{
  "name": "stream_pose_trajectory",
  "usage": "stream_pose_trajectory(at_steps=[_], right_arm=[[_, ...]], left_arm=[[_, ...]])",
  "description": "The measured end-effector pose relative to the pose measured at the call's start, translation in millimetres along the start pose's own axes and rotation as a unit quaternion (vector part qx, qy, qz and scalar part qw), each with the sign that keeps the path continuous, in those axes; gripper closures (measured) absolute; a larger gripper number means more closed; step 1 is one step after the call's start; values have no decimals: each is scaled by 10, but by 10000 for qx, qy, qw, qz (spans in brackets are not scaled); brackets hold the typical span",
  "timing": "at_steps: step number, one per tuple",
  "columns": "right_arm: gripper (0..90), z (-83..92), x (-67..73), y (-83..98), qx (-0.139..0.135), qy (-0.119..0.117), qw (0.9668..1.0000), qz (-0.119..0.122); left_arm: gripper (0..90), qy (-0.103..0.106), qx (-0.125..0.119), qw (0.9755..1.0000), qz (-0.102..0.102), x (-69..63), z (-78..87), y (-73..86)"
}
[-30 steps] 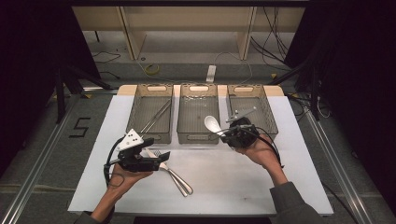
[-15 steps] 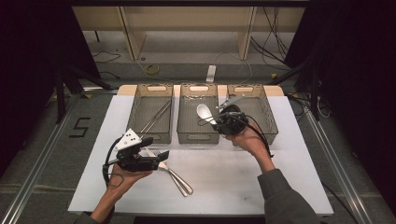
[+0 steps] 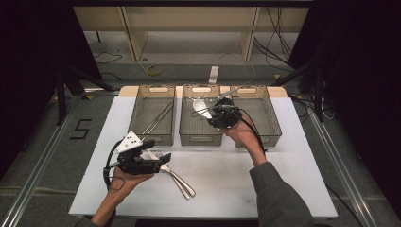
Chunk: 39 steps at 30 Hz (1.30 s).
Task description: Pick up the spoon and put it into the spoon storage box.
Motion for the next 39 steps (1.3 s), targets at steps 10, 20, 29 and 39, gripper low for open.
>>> stream_pose_trajectory(at_steps=[10,20,29,39], right_arm=[[764,-202,-32,-80,83,32,9998,-170],[764,-330,-73,-80,210,124,9991,-353],[763,-413,-108,-59,312,181,9983,-458],[762,-497,-80,-37,494,203,9976,-439]], left_arm=[[164,-27,-54,10000,14,3,13,-8],[165,-33,-84,10000,14,-4,20,-14],[165,-30,-81,10000,-2,-10,14,-13],[165,-37,-79,10000,-15,-11,11,-13]])
Point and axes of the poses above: each handheld gripper's, and its own axes: z roughly backward along the jaws, y roughly out of its underside, x roughly to its left, the point moved 6 cm from there along -z, roughly forward along the jaws, and after that the axes turned 6 degrees about -z, right-handed, at the moved point
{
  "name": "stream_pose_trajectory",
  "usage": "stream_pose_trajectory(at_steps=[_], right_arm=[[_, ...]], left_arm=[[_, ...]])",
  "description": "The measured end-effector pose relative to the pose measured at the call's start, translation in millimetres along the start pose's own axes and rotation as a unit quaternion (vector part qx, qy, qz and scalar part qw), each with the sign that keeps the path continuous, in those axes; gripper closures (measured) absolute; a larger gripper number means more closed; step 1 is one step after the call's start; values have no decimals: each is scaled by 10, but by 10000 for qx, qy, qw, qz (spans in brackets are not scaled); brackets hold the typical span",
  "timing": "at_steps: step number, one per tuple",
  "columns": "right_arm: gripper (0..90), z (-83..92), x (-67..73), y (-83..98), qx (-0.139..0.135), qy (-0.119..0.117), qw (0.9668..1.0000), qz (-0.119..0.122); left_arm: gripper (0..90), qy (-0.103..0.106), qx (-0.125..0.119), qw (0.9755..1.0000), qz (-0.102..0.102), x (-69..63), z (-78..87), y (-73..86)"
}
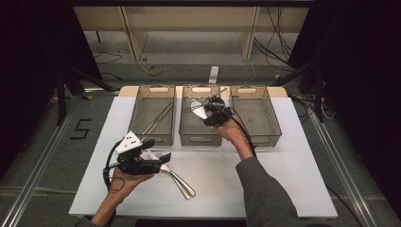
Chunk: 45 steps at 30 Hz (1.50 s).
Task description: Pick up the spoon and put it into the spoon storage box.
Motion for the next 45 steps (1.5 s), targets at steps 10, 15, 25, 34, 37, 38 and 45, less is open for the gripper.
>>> stream_pose_trajectory(at_steps=[10,15,25,34,37,38,45], right_arm=[[760,-77,-29,8,102,58,9999,-91],[748,-113,-37,8,196,78,9997,-127],[665,-33,-20,-38,68,-75,9998,-155],[501,243,-1,27,-291,-226,9992,-146],[478,349,27,79,-434,-322,9985,-70],[470,387,38,102,-474,-361,9982,-66],[428,628,81,287,-762,-467,9960,64]], left_arm=[[165,5,4,10000,3,-1,0,0],[165,3,22,10000,-4,3,-2,4],[165,10,22,10000,12,7,2,6],[165,15,43,10000,9,0,-10,10],[165,22,45,10000,9,-3,-7,7],[165,18,43,10000,15,-3,-9,8],[165,39,60,10000,17,-8,-14,11]])
Point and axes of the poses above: each handheld gripper's, and its own axes: z roughly backward along the jaws, y roughly out of its underside, x roughly to its left, the point moved 6 cm from there along -z, roughly forward along the jaws, and after that the axes turned 6 degrees about -z, right-handed, at the moved point
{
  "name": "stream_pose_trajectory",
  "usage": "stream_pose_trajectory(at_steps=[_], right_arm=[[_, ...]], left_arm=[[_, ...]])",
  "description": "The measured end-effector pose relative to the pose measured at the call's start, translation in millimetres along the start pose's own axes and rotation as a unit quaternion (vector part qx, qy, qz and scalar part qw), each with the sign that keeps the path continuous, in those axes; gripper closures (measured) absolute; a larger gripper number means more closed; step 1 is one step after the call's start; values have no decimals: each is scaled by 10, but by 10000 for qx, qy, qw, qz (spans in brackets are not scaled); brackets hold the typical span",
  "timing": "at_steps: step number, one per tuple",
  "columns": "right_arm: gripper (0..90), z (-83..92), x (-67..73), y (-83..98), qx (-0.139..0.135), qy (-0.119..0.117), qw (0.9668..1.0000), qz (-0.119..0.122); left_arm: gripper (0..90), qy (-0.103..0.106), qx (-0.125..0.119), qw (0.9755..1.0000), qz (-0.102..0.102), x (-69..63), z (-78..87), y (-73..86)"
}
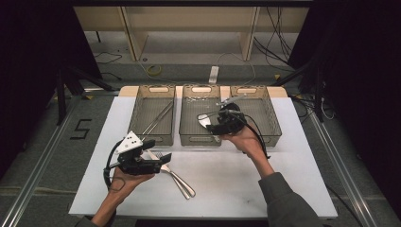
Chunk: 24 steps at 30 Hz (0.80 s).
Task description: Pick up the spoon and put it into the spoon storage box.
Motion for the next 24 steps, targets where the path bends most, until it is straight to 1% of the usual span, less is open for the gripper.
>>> stream_pose_trajectory(at_steps=[2,6,9,11,12,14,15,18,24], right_arm=[[424,79,17,74,-100,-73,9999,12],[412,232,7,290,-192,-142,9997,29],[395,337,-7,470,-285,-293,9992,-24],[389,392,-19,583,-336,-322,9989,-56],[388,417,-24,637,-355,-343,9988,-78],[381,454,-37,724,-373,-377,9985,-112],[381,478,-42,765,-427,-394,9982,-114],[380,522,-48,845,-516,-419,9977,-147],[370,547,-38,998,-478,-397,9979,-179]], left_arm=[[165,24,14,10000,8,-4,-5,1],[164,61,83,9999,-19,-29,-33,13],[164,94,109,9999,-41,-46,-45,14],[164,100,121,9999,-19,-57,-60,18],[164,109,143,9998,-39,-61,-66,21],[164,141,164,9998,-42,-80,-81,22],[164,141,180,9997,-65,-84,-85,25],[164,159,197,9996,-78,-91,-93,26],[164,160,217,9996,-77,-84,-93,32]])
Point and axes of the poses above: each handheld gripper's, and its own axes: z roughly backward along the jaws, y roughly out of its underside, x roughly to its left, the point moved 6 cm from there along -z, roughly forward along the jaws, and after that the axes turned 6 degrees about -z, right-handed, at the moved point
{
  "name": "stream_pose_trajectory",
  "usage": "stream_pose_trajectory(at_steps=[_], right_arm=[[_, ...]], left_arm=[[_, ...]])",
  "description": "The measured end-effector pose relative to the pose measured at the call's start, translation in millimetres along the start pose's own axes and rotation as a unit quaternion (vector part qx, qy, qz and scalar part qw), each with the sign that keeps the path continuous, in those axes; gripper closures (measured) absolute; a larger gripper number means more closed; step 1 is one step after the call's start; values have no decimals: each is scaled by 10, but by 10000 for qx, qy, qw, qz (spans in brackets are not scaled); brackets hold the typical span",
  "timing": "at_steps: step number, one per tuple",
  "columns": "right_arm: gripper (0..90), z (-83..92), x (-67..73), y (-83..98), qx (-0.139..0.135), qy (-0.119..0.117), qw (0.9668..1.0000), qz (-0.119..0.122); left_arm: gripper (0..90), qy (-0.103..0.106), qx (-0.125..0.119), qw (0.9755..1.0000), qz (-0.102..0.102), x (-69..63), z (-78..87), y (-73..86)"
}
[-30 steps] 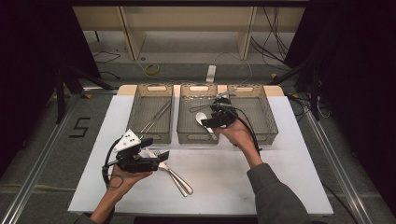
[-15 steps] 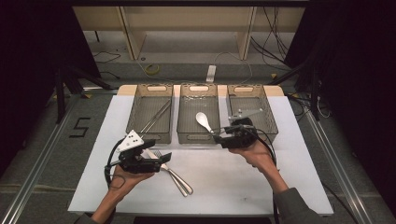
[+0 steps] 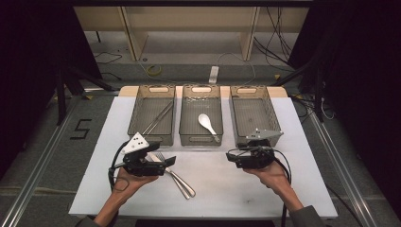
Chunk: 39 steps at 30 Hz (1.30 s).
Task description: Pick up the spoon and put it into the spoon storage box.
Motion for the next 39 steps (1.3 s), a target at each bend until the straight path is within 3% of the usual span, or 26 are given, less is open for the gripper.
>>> stream_pose_trajectory(at_steps=[10,16,20,31,33,34,35,36,37,38,39], right_arm=[[343,79,10,171,-6,-73,10000,-31],[334,118,12,252,-4,-107,9999,-66],[330,135,10,294,2,-127,9999,-55],[323,227,-7,395,-25,-132,9998,-129],[324,241,-10,412,-12,-138,9998,-141],[324,248,-10,423,-12,-136,9998,-140],[324,254,-8,433,-9,-135,9998,-156],[324,258,-9,438,-9,-143,9998,-150],[324,262,-8,448,-7,-155,9997,-161],[324,267,-7,456,10,-160,9997,-166],[324,270,-6,467,16,-157,9997,-172]], left_arm=[[164,138,302,9994,-121,-3,-42,46],[165,225,615,9970,-402,-14,-91,78],[166,346,1082,9912,-684,-9,-192,144],[195,538,1635,9780,-1178,0,-294,272],[195,603,1771,9737,-1299,-19,-315,300],[195,634,1863,9704,-1402,-18,-321,313],[197,624,1893,9696,-1422,-24,-331,321],[202,670,1987,9659,-1519,-19,-339,329],[203,689,2014,9655,-1499,-24,-347,333],[203,713,2095,9629,-1547,-20,-354,339],[205,724,2133,9618,-1558,-21,-363,344]])
Point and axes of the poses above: each handheld gripper's, and its own axes: z roughly backward along the jaws, y roughly out of its underside, x roughly to its left, the point moved 6 cm from there along -z, roughly forward along the jaws, and after that the axes turned 6 degrees about -z, right-handed, at the moved point
